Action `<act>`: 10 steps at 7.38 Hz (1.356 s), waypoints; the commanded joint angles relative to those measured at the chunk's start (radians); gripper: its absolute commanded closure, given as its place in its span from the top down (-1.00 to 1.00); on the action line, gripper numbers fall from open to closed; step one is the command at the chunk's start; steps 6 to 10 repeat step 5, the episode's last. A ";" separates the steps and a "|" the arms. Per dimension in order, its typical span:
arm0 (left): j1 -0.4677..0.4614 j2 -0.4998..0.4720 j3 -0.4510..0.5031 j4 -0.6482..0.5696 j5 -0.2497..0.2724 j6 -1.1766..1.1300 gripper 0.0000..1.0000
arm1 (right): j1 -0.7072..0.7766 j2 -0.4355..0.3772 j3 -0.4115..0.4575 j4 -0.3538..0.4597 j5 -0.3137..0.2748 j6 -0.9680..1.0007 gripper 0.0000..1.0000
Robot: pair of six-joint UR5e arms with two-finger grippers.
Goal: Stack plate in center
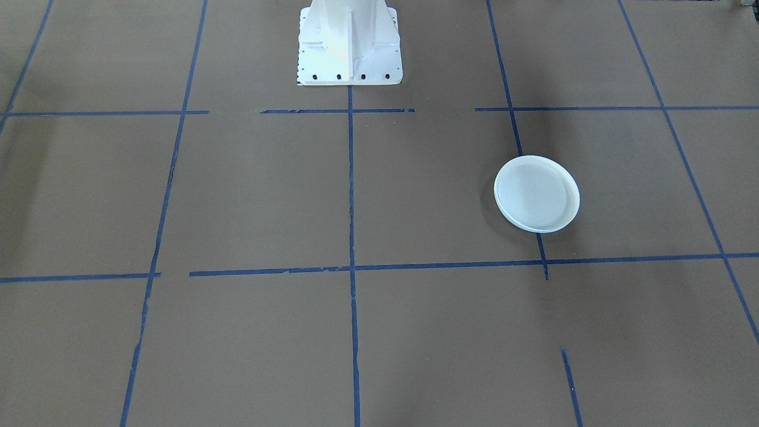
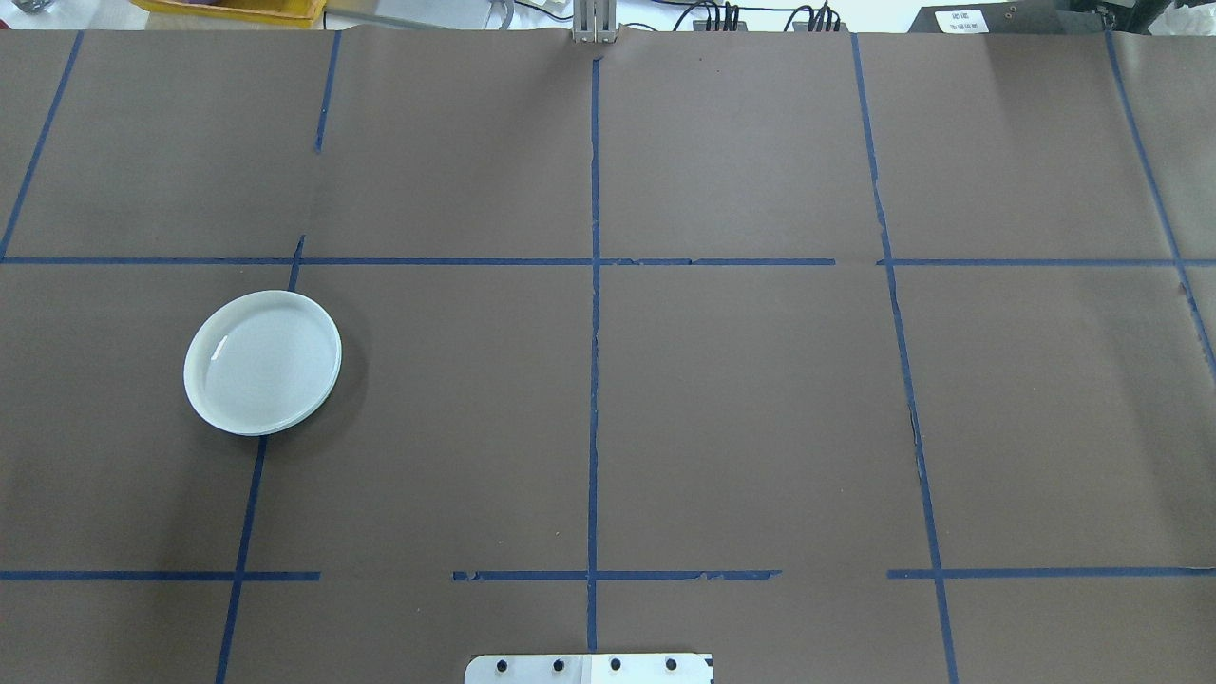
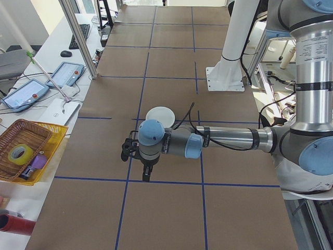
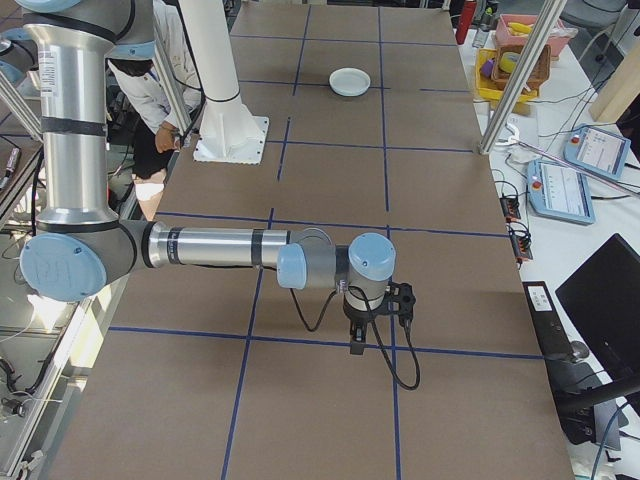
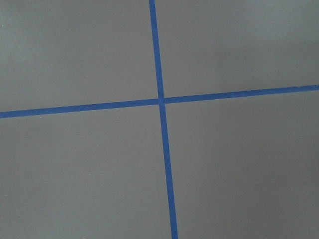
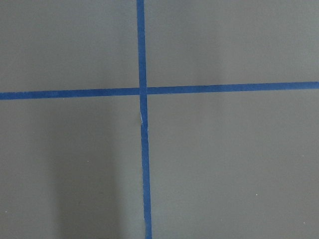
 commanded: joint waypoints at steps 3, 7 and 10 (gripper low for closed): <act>0.000 0.001 0.000 0.000 0.000 0.002 1.00 | 0.000 0.000 0.000 0.000 0.001 0.000 1.00; 0.000 0.008 0.000 0.000 0.002 0.002 1.00 | 0.000 0.000 0.000 0.000 0.001 0.000 1.00; 0.000 0.008 0.000 0.000 0.002 0.002 1.00 | 0.000 0.000 0.000 0.000 0.001 0.000 1.00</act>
